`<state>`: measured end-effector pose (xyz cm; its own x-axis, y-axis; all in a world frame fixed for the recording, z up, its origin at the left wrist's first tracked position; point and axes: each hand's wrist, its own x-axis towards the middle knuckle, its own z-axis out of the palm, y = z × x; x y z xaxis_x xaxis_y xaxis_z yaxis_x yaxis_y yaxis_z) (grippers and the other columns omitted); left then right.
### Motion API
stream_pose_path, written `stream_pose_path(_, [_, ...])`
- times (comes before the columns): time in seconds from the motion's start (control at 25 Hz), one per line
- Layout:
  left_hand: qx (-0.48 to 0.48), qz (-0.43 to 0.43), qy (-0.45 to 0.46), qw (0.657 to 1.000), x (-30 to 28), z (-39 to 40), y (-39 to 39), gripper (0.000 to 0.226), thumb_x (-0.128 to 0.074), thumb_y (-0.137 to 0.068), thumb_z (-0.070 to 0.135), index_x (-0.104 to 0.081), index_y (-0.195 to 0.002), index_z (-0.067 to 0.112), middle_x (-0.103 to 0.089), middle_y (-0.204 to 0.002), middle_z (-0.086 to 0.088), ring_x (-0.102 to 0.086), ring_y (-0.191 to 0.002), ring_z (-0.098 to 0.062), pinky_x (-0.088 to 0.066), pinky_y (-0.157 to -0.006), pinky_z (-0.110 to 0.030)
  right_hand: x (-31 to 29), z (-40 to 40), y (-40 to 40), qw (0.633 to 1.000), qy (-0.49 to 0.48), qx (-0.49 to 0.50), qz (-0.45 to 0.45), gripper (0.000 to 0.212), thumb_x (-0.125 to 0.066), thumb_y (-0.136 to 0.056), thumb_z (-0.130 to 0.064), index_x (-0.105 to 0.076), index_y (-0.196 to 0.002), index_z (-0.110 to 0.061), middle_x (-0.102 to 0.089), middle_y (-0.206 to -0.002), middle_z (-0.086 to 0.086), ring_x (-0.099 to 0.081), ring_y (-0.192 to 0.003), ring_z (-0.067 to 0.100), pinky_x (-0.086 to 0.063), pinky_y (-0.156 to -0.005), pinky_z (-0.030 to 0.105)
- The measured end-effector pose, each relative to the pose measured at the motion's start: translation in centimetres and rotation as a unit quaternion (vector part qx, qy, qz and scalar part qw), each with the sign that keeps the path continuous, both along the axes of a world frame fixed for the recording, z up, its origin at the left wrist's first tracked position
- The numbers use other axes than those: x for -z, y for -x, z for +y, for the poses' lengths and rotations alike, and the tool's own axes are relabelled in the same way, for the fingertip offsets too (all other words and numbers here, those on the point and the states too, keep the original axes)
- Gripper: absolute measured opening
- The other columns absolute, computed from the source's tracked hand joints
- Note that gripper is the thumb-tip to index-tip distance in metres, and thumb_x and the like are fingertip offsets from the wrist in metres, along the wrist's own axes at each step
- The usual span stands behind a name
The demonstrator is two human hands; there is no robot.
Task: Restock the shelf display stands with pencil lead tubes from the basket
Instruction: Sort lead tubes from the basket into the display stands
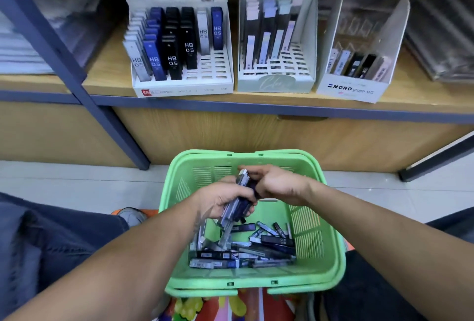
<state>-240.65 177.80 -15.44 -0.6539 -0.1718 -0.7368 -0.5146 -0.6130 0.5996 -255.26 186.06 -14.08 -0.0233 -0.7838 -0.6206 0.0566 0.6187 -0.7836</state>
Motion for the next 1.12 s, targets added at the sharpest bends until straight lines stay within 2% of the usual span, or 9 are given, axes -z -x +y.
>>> stream_pose_path(0.16, [-0.12, 0.01, 0.035, 0.992, -1.9, -0.4, 1.6, 0.034, -0.065, -0.083, -0.012, -0.052, -0.115, -0.006, -0.066, -0.075, -0.022, -0.068, -0.058, -0.028, -0.06, -0.054, -0.038, -1.5, 0.3, 1.2, 0.986, -0.023, 0.104, -0.129, 0.068, -0.051, -0.081, 0.018, -0.042, -0.143, -0.007, -0.067, -0.118, 0.023, -0.072, -0.09, 0.033, -0.061, -0.074, 0.043])
stream_pose_path(0.28, [-0.177, 0.059, 0.045, 0.981, -4.1, -1.1, 2.7, 0.015, -0.062, -0.085, -0.014, -0.061, -0.098, -0.006, -0.067, -0.074, -0.023, -0.069, -0.059, -0.03, -0.062, -0.057, -0.041, -3.9, 0.8, 1.6, 0.985, -0.039, 0.002, -0.167, 0.036, -0.064, -0.091, 0.005, -0.056, -0.124, -0.004, -0.069, -0.119, 0.025, -0.07, -0.106, 0.041, -0.06, -0.088, 0.048])
stream_pose_path(0.48, [-0.229, 0.135, 0.061, 0.962, -7.1, -1.7, 3.0, 0.007, -0.062, -0.086, -0.016, -0.061, -0.092, -0.014, -0.069, -0.071, -0.024, -0.071, -0.06, -0.03, -0.062, -0.056, -0.035, -6.1, 2.4, 1.2, 0.967, -0.086, -0.075, -0.229, 0.062, -0.064, -0.093, 0.005, -0.028, -0.143, 0.005, -0.064, -0.123, 0.035, -0.068, -0.111, 0.04, -0.059, -0.092, 0.038])
stream_pose_path(0.56, [-0.234, 0.148, 0.07, 0.958, -7.4, -1.7, 3.1, 0.009, -0.064, -0.085, -0.014, -0.062, -0.093, -0.014, -0.07, -0.075, -0.024, -0.073, -0.066, -0.03, -0.062, -0.06, -0.036, -6.0, 2.6, 0.3, 0.965, -0.067, -0.046, -0.25, 0.046, -0.059, -0.092, 0.013, -0.036, -0.132, 0.01, -0.068, -0.113, 0.034, -0.071, -0.107, 0.038, -0.059, -0.09, 0.033])
stream_pose_path(0.72, [-0.206, 0.153, 0.063, 0.964, -7.8, -1.0, 2.9, 0.016, -0.066, -0.083, -0.015, -0.063, -0.098, -0.013, -0.069, -0.08, -0.029, -0.072, -0.069, -0.035, -0.063, -0.064, -0.041, -6.3, 1.8, 0.1, 0.972, -0.001, 0.065, -0.226, 0.032, -0.055, -0.086, 0.025, -0.058, -0.116, 0.013, -0.068, -0.11, 0.035, -0.072, -0.103, 0.041, -0.061, -0.085, 0.034])
stream_pose_path(0.84, [-0.169, 0.152, 0.069, 0.971, -8.9, -1.0, 2.9, 0.009, -0.066, -0.082, -0.016, -0.068, -0.091, -0.015, -0.07, -0.085, -0.031, -0.072, -0.071, -0.036, -0.062, -0.063, -0.038, -8.2, 1.8, 1.4, 0.987, -0.01, -0.005, -0.163, 0.038, -0.051, -0.085, 0.028, -0.057, -0.118, 0.01, -0.065, -0.119, 0.036, -0.067, -0.112, 0.043, -0.061, -0.089, 0.041])
stream_pose_path(0.92, [-0.136, 0.143, 0.094, 0.976, -10.4, -1.4, 2.7, 0.014, -0.069, -0.081, -0.015, -0.068, -0.095, -0.017, -0.071, -0.09, -0.034, -0.074, -0.074, -0.036, -0.062, -0.064, -0.036, -9.6, 1.3, 2.7, 0.997, 0.011, -0.014, -0.073, 0.036, -0.052, -0.084, 0.024, -0.058, -0.115, 0.007, -0.072, -0.11, 0.021, -0.069, -0.11, 0.037, -0.059, -0.092, 0.048])
stream_pose_path(1.0, [-0.111, 0.135, 0.134, 0.975, -12.0, -2.0, 2.7, 0.026, -0.072, -0.079, -0.016, -0.066, -0.104, -0.016, -0.071, -0.094, -0.034, -0.075, -0.078, -0.036, -0.062, -0.065, -0.036, -10.9, 0.6, 3.7, 0.995, 0.074, 0.055, -0.039, 0.038, -0.057, -0.079, 0.016, -0.063, -0.114, 0.0, -0.072, -0.098, 0.013, -0.072, -0.097, 0.029, -0.055, -0.097, 0.052])
stream_pose_path(1.12, [-0.096, 0.146, 0.177, 0.969, -14.7, -2.7, 2.9, 0.027, -0.07, -0.078, -0.019, -0.068, -0.103, -0.009, -0.072, -0.089, -0.031, -0.075, -0.074, -0.035, -0.063, -0.065, -0.038, -12.4, -0.1, 3.8, 0.974, 0.163, 0.126, -0.095, 0.03, -0.069, -0.075, 0.004, -0.075, -0.103, -0.004, -0.073, -0.098, 0.019, -0.069, -0.077, 0.027, -0.058, -0.088, 0.05])
